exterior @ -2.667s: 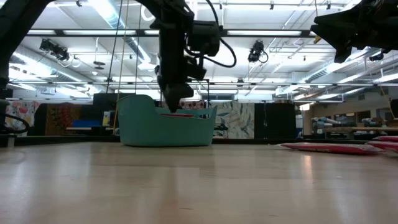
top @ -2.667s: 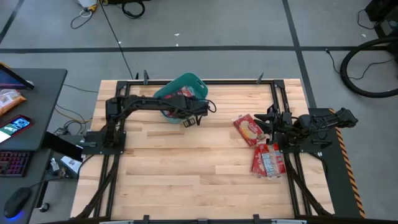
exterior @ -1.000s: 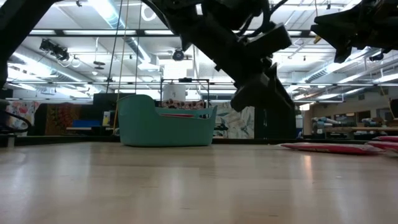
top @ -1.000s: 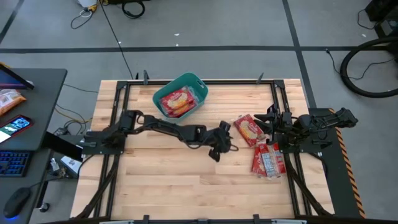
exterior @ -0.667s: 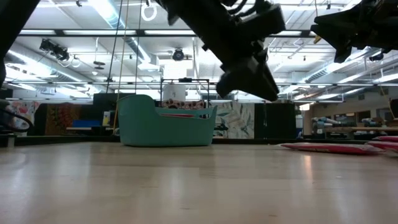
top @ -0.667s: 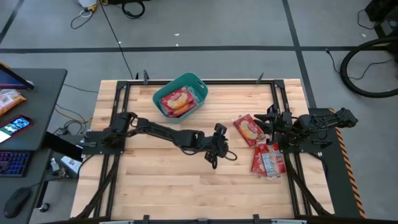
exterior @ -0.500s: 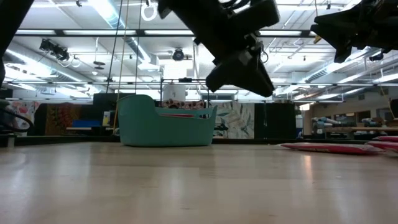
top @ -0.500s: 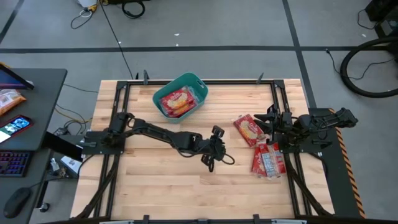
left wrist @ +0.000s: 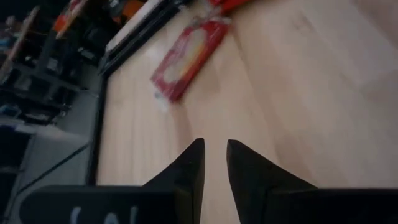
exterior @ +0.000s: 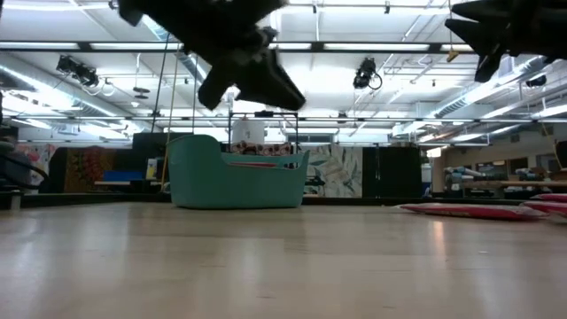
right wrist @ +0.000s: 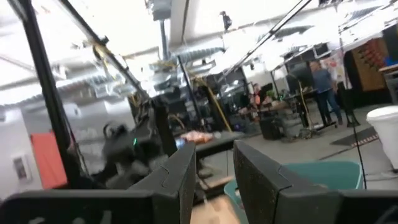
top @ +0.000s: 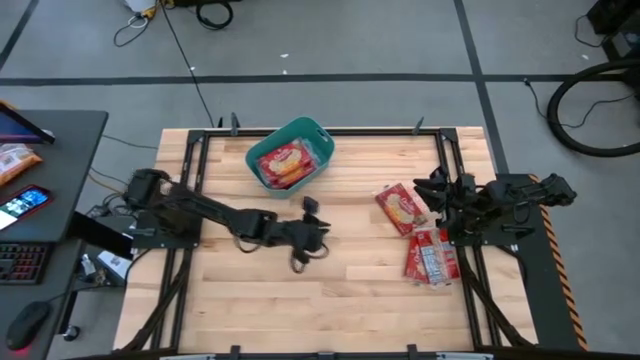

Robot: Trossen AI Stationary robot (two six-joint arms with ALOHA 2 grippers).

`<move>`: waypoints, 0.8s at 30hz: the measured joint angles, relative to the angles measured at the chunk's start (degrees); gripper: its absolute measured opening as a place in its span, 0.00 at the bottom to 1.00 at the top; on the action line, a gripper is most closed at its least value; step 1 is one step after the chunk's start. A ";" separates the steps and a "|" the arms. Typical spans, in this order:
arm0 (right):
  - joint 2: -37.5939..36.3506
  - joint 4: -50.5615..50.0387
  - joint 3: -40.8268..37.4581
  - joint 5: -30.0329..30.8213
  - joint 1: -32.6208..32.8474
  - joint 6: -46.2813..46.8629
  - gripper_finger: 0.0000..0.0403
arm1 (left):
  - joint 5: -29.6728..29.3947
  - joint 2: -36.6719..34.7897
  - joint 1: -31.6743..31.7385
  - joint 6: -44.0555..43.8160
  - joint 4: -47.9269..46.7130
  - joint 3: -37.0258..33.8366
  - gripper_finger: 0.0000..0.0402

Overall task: Sort popcorn bags into baskets
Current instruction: Move the red popcorn bags to the center of the table

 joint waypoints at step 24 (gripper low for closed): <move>38.54 -40.98 26.98 -7.56 -0.24 18.07 0.28 | -12.90 -11.83 -5.66 -6.27 7.96 -15.09 0.18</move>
